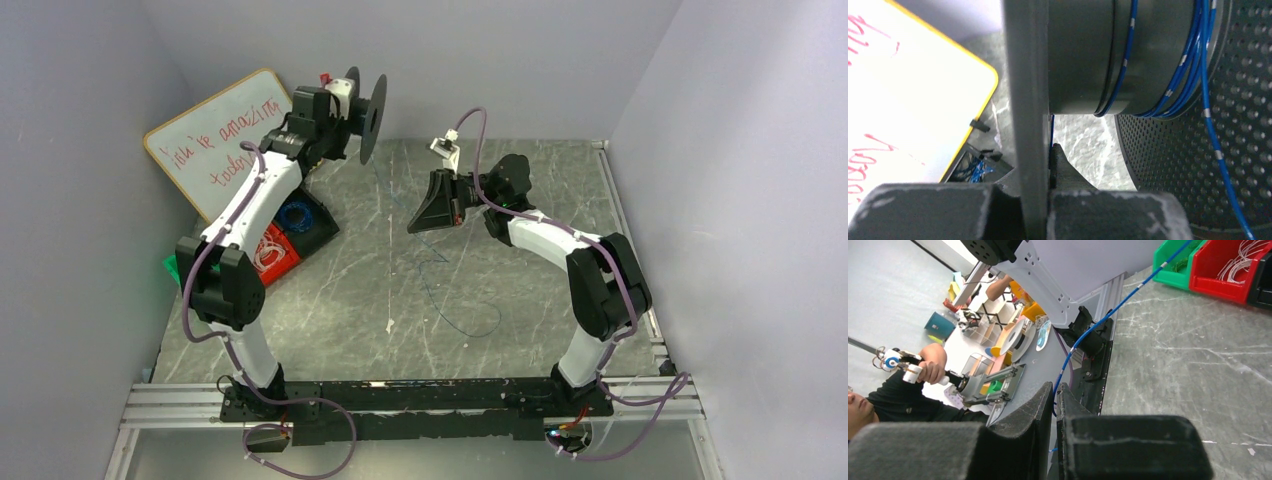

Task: Wrap the cables
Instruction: Wrap the cable around the cable reel.

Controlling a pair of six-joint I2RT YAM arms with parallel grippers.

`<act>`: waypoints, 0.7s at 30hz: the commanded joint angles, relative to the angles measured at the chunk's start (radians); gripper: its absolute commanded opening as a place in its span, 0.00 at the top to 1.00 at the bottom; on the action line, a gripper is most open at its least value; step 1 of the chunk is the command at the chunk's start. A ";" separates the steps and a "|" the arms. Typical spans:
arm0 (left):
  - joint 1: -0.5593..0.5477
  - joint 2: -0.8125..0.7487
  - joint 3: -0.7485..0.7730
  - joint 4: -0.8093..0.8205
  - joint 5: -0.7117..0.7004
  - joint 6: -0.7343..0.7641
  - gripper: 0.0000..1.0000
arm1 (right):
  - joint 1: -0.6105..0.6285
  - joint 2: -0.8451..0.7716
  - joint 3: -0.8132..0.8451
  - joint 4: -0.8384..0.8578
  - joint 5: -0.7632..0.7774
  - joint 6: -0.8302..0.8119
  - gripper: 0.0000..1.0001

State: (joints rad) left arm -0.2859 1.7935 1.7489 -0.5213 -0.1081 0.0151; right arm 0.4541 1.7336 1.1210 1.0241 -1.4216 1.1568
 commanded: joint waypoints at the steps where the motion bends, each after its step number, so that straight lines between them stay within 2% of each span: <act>1: -0.007 -0.052 0.121 0.052 0.096 0.023 0.98 | -0.010 -0.009 -0.002 0.100 -0.012 0.033 0.88; 7: -0.007 -0.028 0.210 -0.002 0.105 0.089 0.98 | -0.020 -0.020 0.000 0.046 -0.011 -0.015 0.88; 13: -0.006 -0.015 0.257 0.000 0.160 0.071 0.98 | -0.022 0.001 0.002 0.124 -0.015 0.049 0.88; 19: -0.038 0.015 0.238 0.022 0.111 0.032 0.98 | -0.023 -0.013 0.000 0.107 -0.014 0.035 0.88; 21: -0.065 0.027 0.222 0.037 0.049 0.042 0.98 | -0.027 -0.020 -0.001 0.109 -0.014 0.037 0.88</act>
State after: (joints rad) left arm -0.3050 1.8095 1.9491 -0.5880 -0.0006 0.0662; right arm 0.4335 1.7336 1.1183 1.0737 -1.4231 1.1965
